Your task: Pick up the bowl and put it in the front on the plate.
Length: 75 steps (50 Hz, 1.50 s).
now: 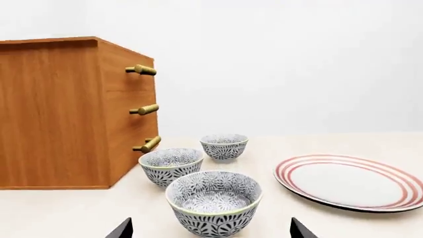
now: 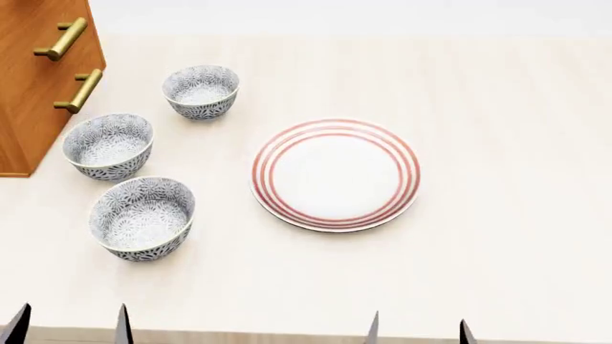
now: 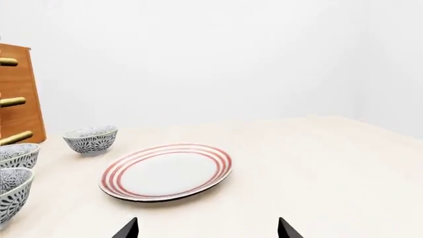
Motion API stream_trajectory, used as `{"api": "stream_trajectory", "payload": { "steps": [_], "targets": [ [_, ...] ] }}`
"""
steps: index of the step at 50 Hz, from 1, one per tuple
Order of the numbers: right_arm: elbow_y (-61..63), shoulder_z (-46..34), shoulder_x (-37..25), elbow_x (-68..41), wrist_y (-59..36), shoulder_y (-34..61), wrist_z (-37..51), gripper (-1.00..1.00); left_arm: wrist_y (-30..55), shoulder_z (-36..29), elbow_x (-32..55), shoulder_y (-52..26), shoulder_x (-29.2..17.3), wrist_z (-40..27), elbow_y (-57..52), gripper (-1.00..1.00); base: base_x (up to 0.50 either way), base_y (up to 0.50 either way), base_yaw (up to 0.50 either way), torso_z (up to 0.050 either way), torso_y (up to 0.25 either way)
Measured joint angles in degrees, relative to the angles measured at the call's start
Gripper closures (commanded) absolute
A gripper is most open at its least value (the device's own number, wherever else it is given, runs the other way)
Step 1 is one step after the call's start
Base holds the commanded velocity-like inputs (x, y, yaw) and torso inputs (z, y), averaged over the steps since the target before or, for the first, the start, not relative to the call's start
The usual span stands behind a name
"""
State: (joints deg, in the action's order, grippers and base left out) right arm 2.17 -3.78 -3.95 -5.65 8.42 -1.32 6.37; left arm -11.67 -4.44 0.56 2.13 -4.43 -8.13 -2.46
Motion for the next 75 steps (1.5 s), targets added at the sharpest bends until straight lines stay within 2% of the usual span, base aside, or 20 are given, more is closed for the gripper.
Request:
{"api": "stream_trajectory", "payload": {
  "steps": [12, 23, 31, 75],
  "targets": [
    [1.59, 0.43, -0.36, -2.07, 9.72, -1.41, 1.38, -1.00, -8.35, -0.32, -3.17, 1.63, -0.79, -3.84, -2.18, -1.00, 0.00, 0.00, 0.00, 0.000, 0.000],
    [2.41, 0.10, -0.90, -2.16, 16.49, -2.29, 2.44, -1.00, -10.67, -0.95, -4.03, 2.13, -1.47, -5.69, -2.88, -1.00, 0.03, 0.00, 0.00, 0.000, 0.000],
    [2.86, -0.33, -1.34, -1.84, 20.63, -2.74, 3.04, -1.00, -11.28, -1.48, -4.21, 2.24, -1.98, -6.67, -3.10, -1.00, 0.43, 0.00, 0.00, 0.000, 0.000],
    [2.82, -3.27, -3.95, -1.32, 23.22, -2.20, 6.39, -1.00, -12.55, -3.82, -5.75, 2.39, -4.38, -10.96, -4.60, -1.00, 0.50, 0.00, 0.00, 0.000, 0.000]
  ]
}}
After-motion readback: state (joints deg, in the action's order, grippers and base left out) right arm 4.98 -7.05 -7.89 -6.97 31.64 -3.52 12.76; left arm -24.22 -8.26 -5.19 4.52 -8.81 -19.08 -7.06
